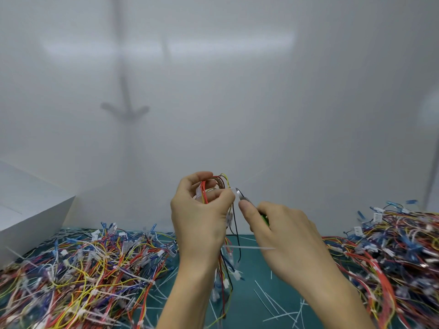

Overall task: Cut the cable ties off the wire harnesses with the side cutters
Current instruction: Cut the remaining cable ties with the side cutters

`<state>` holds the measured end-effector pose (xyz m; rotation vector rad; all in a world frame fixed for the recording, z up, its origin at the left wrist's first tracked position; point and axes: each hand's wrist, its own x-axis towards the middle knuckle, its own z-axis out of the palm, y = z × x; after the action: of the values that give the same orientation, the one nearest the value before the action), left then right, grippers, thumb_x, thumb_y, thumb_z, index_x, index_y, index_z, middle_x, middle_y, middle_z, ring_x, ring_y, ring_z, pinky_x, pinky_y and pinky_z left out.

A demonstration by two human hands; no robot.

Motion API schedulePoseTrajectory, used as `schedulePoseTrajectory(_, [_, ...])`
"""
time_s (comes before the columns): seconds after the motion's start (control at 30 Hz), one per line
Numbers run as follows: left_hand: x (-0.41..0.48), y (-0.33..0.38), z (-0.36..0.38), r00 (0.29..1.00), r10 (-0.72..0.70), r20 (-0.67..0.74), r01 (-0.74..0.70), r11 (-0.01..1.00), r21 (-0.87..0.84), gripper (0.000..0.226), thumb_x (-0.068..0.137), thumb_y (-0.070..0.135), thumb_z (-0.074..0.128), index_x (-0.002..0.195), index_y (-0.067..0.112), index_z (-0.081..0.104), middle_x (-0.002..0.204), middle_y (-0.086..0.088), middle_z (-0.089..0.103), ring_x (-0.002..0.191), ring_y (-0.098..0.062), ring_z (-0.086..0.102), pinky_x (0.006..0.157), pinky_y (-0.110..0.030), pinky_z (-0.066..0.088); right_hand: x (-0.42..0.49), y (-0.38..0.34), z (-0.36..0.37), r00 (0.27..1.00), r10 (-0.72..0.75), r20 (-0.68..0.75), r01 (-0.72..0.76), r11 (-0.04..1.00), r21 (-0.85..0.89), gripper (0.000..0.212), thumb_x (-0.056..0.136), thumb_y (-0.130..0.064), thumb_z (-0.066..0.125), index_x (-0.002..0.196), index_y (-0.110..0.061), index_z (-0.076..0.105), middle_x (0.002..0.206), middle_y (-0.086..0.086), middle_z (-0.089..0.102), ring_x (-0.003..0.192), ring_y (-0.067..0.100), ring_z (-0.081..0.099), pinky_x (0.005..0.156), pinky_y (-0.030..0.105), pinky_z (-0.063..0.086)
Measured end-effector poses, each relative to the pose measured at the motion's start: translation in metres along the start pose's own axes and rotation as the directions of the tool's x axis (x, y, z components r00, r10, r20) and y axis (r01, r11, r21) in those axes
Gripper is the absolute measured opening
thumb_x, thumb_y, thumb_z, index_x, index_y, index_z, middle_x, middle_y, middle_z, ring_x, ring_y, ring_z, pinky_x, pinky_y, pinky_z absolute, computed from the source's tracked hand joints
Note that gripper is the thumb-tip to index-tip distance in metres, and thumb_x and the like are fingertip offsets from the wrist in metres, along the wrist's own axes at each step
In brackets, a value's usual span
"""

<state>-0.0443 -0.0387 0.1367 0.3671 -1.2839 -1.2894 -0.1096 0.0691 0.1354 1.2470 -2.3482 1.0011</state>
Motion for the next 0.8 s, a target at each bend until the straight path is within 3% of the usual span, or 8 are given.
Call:
schedulePoseTrajectory(0.2, [-0.0028, 0.0008, 0.0024, 1.000, 0.011, 0.016, -0.011, 1.000, -0.004, 0.037, 0.060, 0.017, 0.075, 0.094, 0.026, 0.064, 0.075, 0.013, 0.073, 0.070, -0.009, 0.071, 0.066, -0.017, 0.053, 0.0007, -0.0017, 0.0004, 1.000, 0.000, -0.002, 0.000, 1.000, -0.013, 0.065, 0.084, -0.076, 0.009, 0.068, -0.022, 0.043, 0.069, 0.001, 0.055, 0.076, 0.031, 0.054, 0.070, 0.041, 0.046])
schedulePoseTrajectory(0.33, [-0.0034, 0.0009, 0.0024, 1.000, 0.011, 0.024, -0.011, 1.000, -0.004, 0.036, 0.069, 0.003, 0.079, 0.094, 0.025, 0.064, 0.074, 0.011, 0.073, 0.067, -0.008, 0.069, 0.062, -0.016, 0.052, 0.0018, -0.0014, -0.0002, 1.000, 0.016, 0.003, -0.016, 1.000, 0.017, 0.070, 0.083, -0.076, 0.007, 0.072, -0.023, 0.051, 0.078, -0.001, 0.064, 0.080, 0.028, 0.059, 0.076, 0.041, 0.050])
schedulePoseTrajectory(0.4, [-0.0028, 0.0020, 0.0015, 0.999, -0.002, 0.041, 0.003, 1.000, -0.011, 0.038, 0.071, 0.000, 0.079, 0.097, 0.023, 0.065, 0.075, 0.011, 0.073, 0.070, -0.009, 0.070, 0.065, -0.016, 0.054, 0.0030, -0.0004, -0.0010, 1.000, 0.021, 0.016, -0.022, 0.998, 0.054, 0.072, 0.086, -0.074, 0.013, 0.072, -0.019, 0.056, 0.071, 0.001, 0.062, 0.078, 0.028, 0.059, 0.074, 0.040, 0.049])
schedulePoseTrajectory(0.7, [0.0022, 0.0054, -0.0044, 0.967, -0.204, 0.155, 0.232, 0.954, -0.189, 0.029, 0.075, -0.003, 0.077, 0.100, 0.009, 0.070, 0.090, -0.009, 0.073, 0.078, -0.016, 0.072, 0.070, -0.022, 0.058, 0.0068, 0.0040, 0.0029, 0.997, 0.024, 0.069, -0.036, 0.982, 0.184, 0.073, 0.087, -0.071, 0.022, 0.070, -0.011, 0.058, 0.065, 0.006, 0.062, 0.073, 0.027, 0.058, 0.071, 0.039, 0.048])
schedulePoseTrajectory(0.8, [0.0034, 0.0048, -0.0064, 0.966, -0.201, 0.165, 0.230, 0.955, -0.186, 0.031, 0.076, -0.006, 0.077, 0.103, 0.008, 0.070, 0.086, -0.006, 0.072, 0.078, -0.014, 0.071, 0.077, -0.025, 0.059, 0.0085, 0.0069, 0.0064, 0.992, 0.045, 0.120, -0.079, 0.951, 0.298, 0.067, 0.091, -0.069, 0.031, 0.069, -0.013, 0.060, 0.056, 0.001, 0.059, 0.057, 0.020, 0.054, 0.064, 0.036, 0.048])
